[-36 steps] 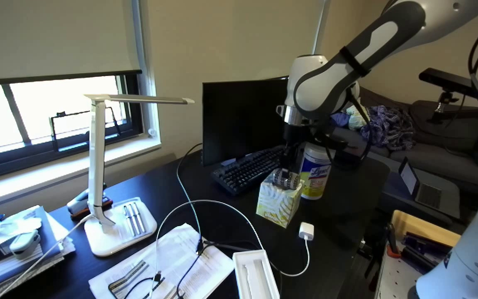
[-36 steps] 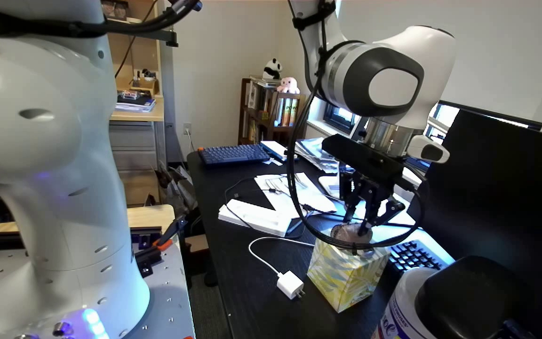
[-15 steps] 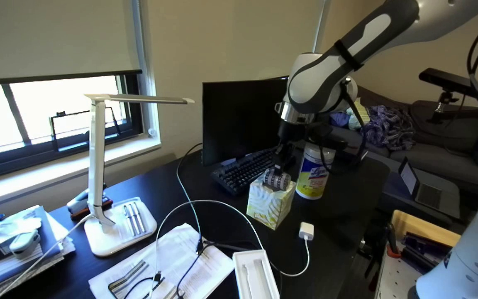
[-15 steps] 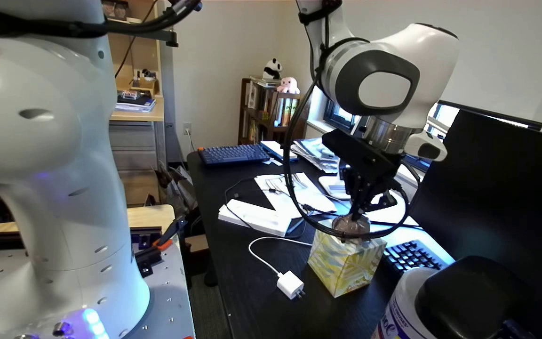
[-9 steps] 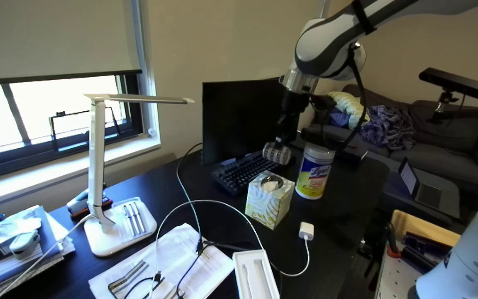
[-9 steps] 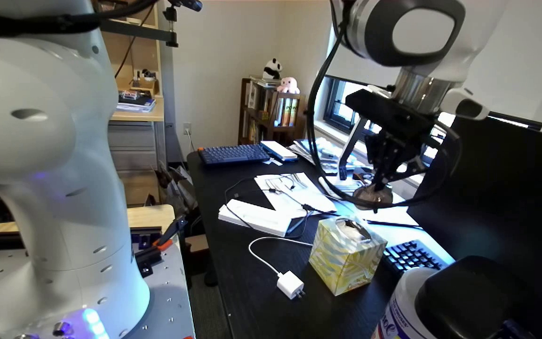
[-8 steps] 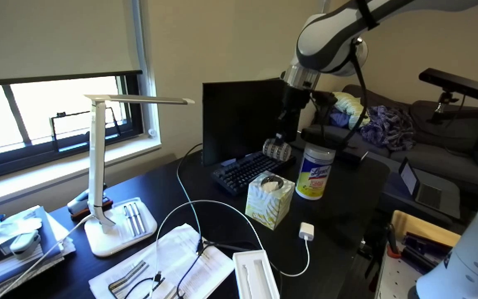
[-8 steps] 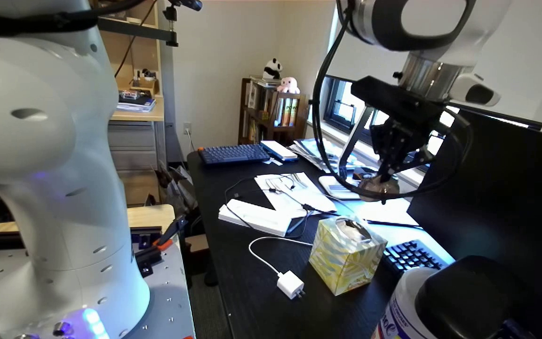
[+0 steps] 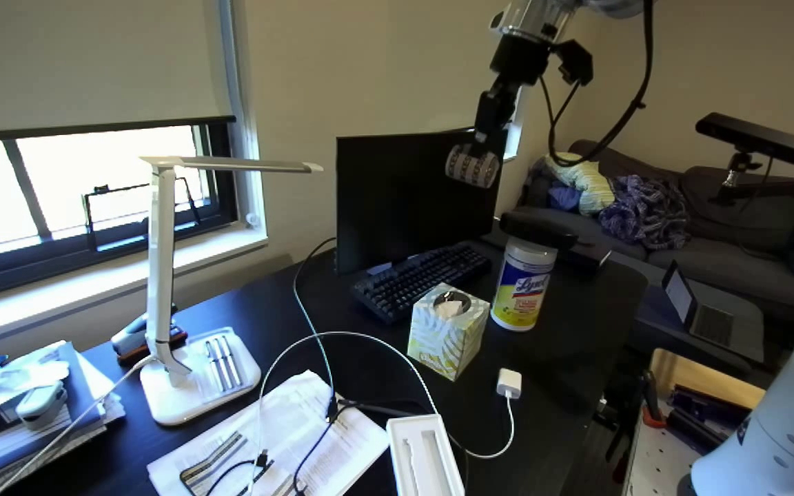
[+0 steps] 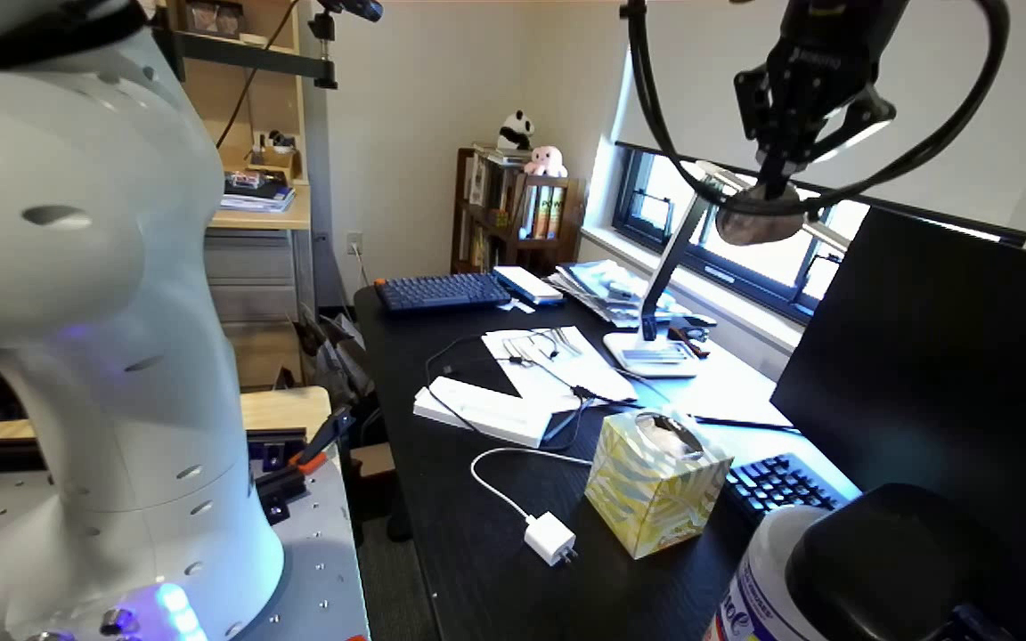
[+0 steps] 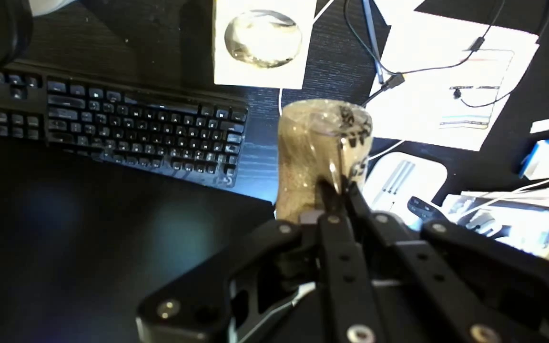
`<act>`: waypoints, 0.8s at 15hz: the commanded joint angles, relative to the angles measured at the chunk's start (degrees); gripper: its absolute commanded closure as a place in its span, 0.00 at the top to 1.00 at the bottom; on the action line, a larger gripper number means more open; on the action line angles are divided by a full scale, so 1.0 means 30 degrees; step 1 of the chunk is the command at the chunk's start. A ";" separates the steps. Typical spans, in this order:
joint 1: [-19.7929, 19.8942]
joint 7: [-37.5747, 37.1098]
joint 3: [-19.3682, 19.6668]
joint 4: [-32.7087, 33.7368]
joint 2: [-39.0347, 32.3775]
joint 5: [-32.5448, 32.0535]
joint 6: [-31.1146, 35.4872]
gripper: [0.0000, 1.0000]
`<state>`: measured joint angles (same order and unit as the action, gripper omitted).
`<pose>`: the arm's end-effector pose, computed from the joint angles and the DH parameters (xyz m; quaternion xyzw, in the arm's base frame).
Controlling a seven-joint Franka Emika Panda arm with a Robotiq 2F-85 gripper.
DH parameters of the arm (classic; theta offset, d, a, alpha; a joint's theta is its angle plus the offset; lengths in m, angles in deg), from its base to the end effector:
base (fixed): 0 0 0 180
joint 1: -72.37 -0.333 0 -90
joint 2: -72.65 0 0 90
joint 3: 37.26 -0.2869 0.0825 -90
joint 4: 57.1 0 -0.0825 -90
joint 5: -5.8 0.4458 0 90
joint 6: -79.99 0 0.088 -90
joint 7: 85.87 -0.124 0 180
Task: Remove the object thats on top of the box and place it on the table
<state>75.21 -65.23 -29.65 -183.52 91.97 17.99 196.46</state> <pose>0.5345 -0.0853 0.4714 -0.9883 -0.0503 -0.1079 0.0951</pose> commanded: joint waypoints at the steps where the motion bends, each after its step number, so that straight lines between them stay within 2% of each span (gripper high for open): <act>1: 0.0004 0.0265 0.0405 0.1274 0.1041 -0.0672 -0.1956 0.03; 5: 0.0289 0.0263 0.1370 0.2479 0.0902 -0.0759 -0.3068 0.02; 9: 0.1147 0.0739 0.3128 0.2975 -0.0366 -0.1012 -0.2731 0.02; 12: 0.1950 0.1051 0.4535 0.3360 -0.1423 -0.0437 -0.2423 0.02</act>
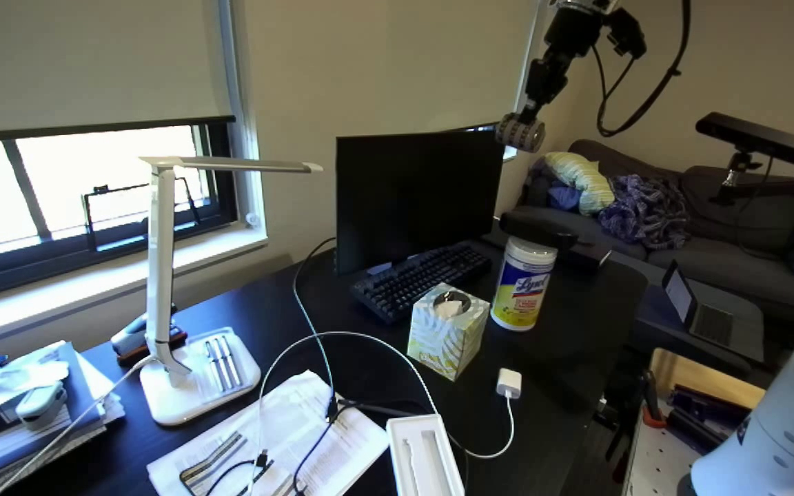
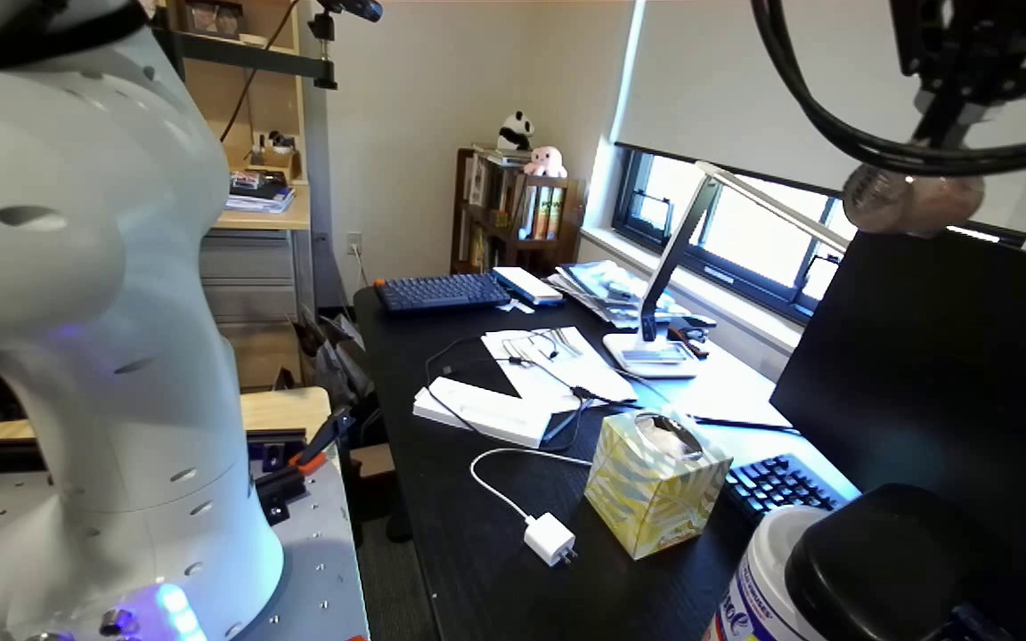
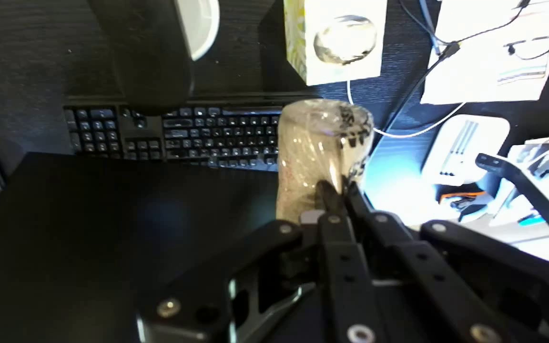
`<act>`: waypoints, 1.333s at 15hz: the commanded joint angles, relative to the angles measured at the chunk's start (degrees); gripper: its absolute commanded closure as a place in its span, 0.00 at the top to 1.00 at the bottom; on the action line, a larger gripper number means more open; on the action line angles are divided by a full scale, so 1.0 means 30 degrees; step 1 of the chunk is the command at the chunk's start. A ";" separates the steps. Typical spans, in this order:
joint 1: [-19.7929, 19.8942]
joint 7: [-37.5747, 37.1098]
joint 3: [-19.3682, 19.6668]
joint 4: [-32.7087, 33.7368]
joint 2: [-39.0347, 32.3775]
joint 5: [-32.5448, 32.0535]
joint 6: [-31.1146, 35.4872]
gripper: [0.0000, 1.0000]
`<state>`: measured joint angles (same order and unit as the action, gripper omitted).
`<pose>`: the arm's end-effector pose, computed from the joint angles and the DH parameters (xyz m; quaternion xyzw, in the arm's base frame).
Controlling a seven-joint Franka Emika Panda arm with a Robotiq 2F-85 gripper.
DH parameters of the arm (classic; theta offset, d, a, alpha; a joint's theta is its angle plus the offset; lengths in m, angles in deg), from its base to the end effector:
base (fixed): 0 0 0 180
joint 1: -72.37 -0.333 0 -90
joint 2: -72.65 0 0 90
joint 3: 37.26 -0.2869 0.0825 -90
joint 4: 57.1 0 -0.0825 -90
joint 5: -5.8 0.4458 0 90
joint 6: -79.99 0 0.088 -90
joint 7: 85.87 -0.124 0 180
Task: Remove the object thats on top of the box and place it on the table
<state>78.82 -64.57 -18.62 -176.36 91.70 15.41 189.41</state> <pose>0.4979 -0.2282 0.5178 -0.9874 0.0502 -0.1164 0.0950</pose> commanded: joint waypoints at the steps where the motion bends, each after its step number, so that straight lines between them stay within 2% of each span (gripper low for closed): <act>1: 0.0915 0.1033 0.1154 0.1161 -0.1636 0.0571 -0.0207 0.02; 2: 0.0946 0.1296 0.1320 0.1279 -0.1971 0.0811 -0.0478 0.02; 3: 0.1069 0.0719 0.0905 0.0547 -0.1166 0.0333 -0.0082 0.05; 11: 0.1319 0.1116 0.1197 0.0956 -0.1975 0.0590 -0.0116 0.02; 20: 0.3736 0.1587 0.2464 0.3209 -0.6488 -0.1417 -0.0574 0.03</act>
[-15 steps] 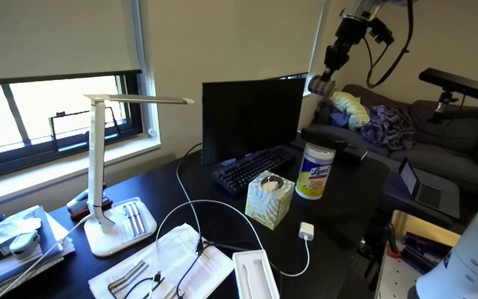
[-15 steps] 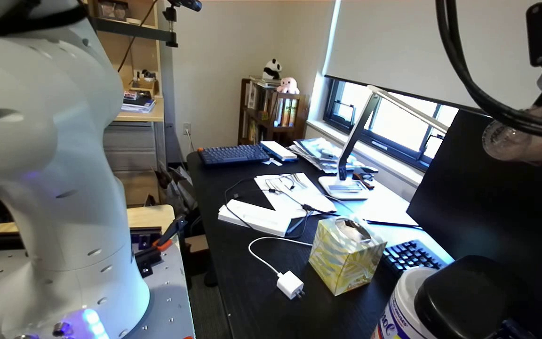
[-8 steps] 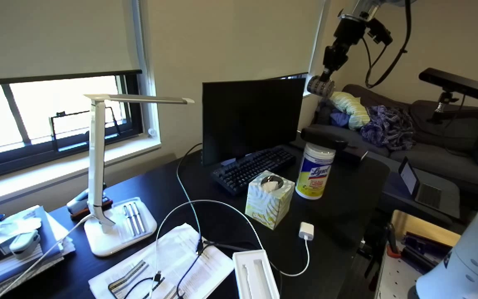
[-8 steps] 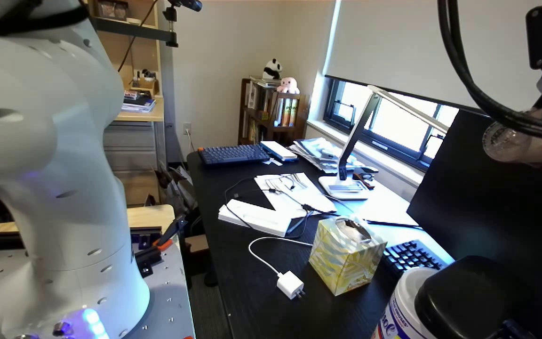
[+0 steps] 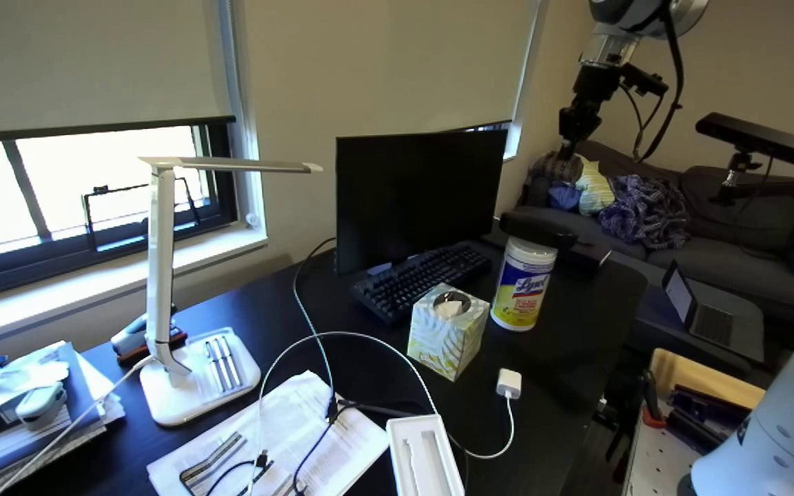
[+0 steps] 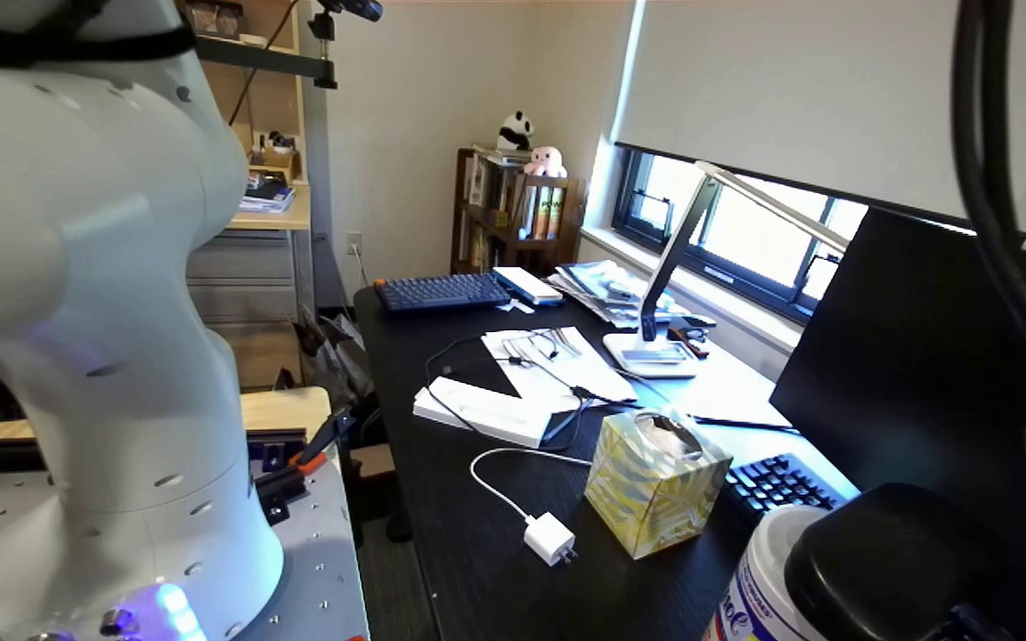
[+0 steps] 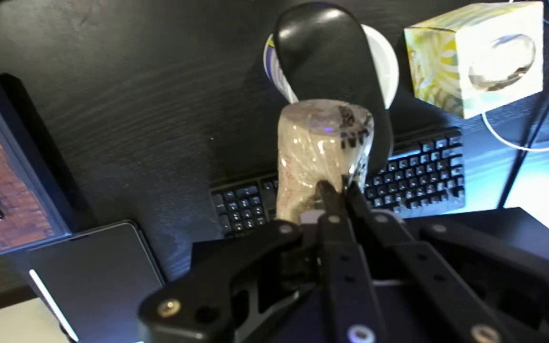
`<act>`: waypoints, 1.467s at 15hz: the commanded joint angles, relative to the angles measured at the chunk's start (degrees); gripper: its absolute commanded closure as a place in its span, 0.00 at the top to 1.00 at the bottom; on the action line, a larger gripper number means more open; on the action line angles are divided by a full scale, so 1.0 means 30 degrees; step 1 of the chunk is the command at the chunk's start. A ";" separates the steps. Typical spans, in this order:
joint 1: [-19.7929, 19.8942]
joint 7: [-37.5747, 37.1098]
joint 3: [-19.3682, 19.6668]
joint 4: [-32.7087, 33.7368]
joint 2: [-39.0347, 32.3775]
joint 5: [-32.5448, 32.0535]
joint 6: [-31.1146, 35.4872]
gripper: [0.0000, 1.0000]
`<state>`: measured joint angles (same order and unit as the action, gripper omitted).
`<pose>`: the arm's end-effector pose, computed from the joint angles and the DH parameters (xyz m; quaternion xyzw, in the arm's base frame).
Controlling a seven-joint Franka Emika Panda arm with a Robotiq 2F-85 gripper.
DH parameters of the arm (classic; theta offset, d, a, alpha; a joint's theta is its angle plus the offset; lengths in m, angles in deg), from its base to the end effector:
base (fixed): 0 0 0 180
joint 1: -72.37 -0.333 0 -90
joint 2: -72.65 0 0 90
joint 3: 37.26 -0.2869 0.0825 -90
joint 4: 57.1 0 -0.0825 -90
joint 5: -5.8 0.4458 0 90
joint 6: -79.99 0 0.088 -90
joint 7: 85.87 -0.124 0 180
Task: Remove the object thats on top of the box and place it on the table
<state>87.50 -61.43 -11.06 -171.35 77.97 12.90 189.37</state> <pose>0.4513 -0.3865 0.4318 -0.9830 0.1659 -0.0417 0.0669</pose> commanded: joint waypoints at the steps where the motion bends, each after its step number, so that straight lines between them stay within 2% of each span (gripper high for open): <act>1: 0.1071 0.1225 -0.0066 0.1544 -0.2345 -0.0598 0.0101 0.03; 6: 0.2234 0.2434 -0.0439 0.2477 -0.4983 -0.1224 0.1497 0.03; 10: 0.3170 0.2652 -0.1196 0.3106 -0.7064 -0.0335 0.3265 0.02; 11: 0.3418 0.2584 -0.1499 0.3345 -0.7339 0.0051 0.2439 0.02; 12: 0.3292 0.1870 -0.1498 0.2564 -0.6474 -0.0822 0.2893 0.05; 17: 0.3560 0.1848 -0.1861 0.2987 -0.7284 -0.0551 0.2891 0.05; 18: 0.3555 0.1826 -0.1833 0.3003 -0.7352 -0.0652 0.3030 0.02; 22: 0.4069 0.2181 -0.2150 0.2706 -0.8452 -0.0202 0.4842 0.02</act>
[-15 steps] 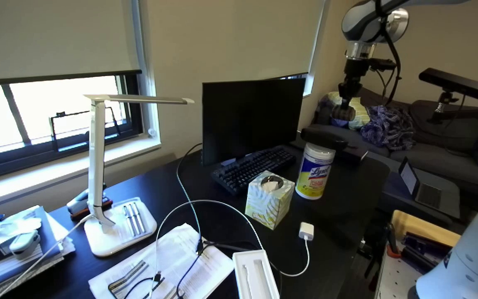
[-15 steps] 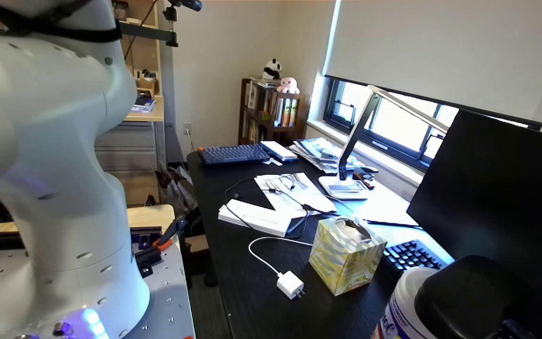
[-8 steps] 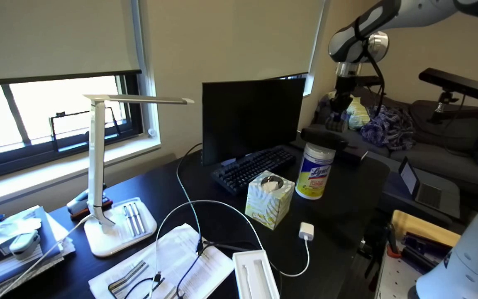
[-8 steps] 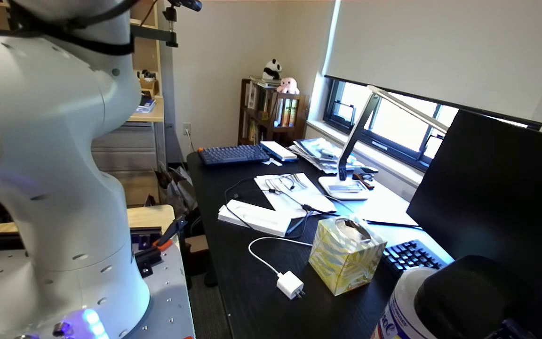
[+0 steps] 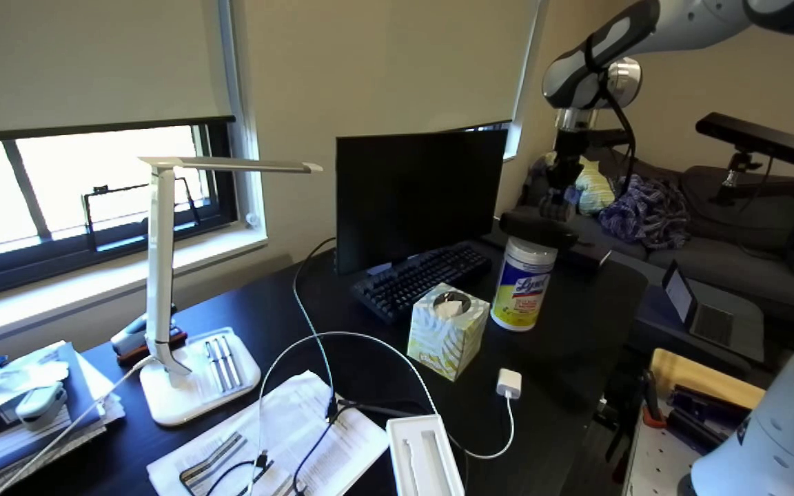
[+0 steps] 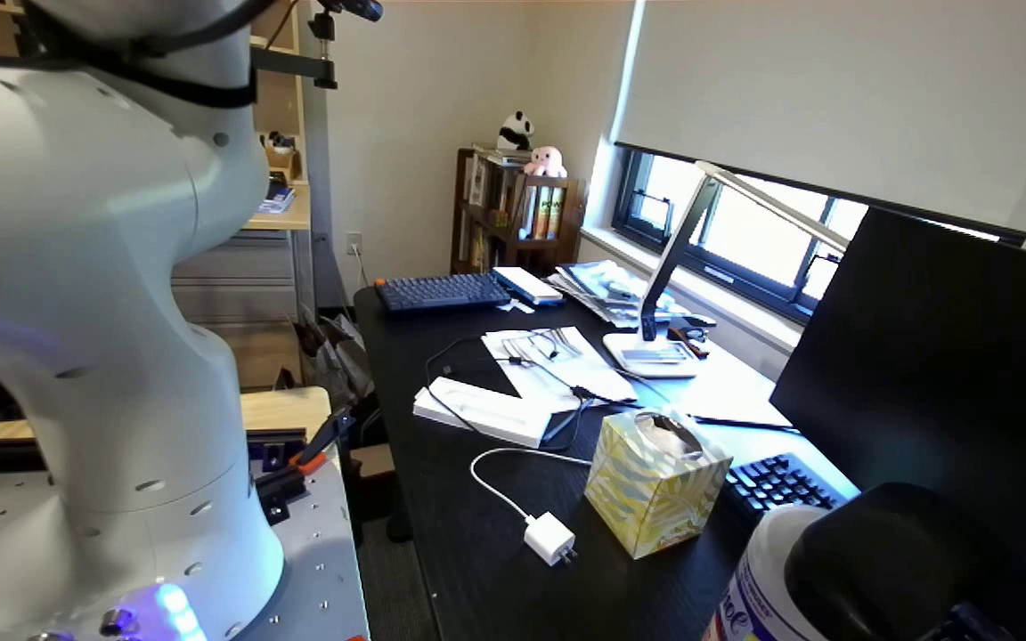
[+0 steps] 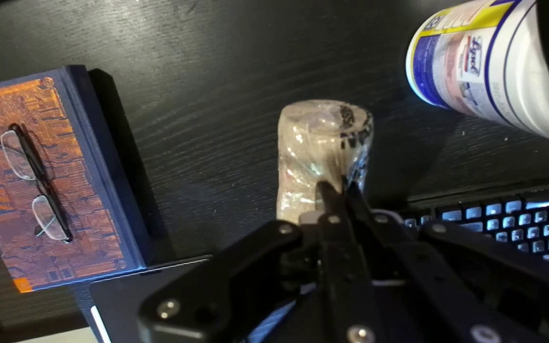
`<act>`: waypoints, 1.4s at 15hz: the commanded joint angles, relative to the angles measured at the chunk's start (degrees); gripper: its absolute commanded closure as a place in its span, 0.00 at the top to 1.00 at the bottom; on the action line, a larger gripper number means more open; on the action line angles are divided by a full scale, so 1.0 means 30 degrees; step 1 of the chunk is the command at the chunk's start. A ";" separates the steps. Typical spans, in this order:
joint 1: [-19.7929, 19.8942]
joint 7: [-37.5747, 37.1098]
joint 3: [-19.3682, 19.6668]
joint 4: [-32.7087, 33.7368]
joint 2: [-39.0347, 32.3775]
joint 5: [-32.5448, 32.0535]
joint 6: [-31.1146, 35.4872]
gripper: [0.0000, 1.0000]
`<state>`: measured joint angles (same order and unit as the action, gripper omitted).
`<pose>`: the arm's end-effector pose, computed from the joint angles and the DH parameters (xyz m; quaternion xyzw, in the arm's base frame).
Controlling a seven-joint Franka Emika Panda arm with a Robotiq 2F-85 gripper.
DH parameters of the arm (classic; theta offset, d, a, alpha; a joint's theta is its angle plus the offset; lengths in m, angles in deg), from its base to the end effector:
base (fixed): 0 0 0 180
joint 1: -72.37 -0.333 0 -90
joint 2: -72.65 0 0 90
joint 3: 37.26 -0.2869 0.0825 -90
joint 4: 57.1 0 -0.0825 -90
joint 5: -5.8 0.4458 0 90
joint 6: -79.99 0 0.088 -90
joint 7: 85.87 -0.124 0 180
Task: Remove the object thats on top of the box and place it on the table
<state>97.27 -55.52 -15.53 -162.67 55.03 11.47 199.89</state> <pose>0.4660 -0.4752 0.2912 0.9869 -0.1597 -0.0218 0.0004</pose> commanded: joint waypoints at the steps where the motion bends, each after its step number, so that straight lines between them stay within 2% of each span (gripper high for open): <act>1: 0.0995 0.0291 -0.0797 -0.0236 -0.1125 0.0366 0.1566 0.02; 7: 0.1896 0.0466 -0.1505 -0.0560 -0.2962 -0.0053 0.2480 0.02; 13: 0.2874 0.2080 -0.2622 -0.1076 -0.4180 0.0203 0.5219 0.02; 16: 0.3492 0.3197 -0.3323 -0.1570 -0.4427 0.0314 0.6042 0.02; 21: 0.3746 0.4336 -0.4312 -0.3141 -0.3397 0.0622 0.6348 0.02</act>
<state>107.06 -46.38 -26.21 -168.29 41.75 11.89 216.72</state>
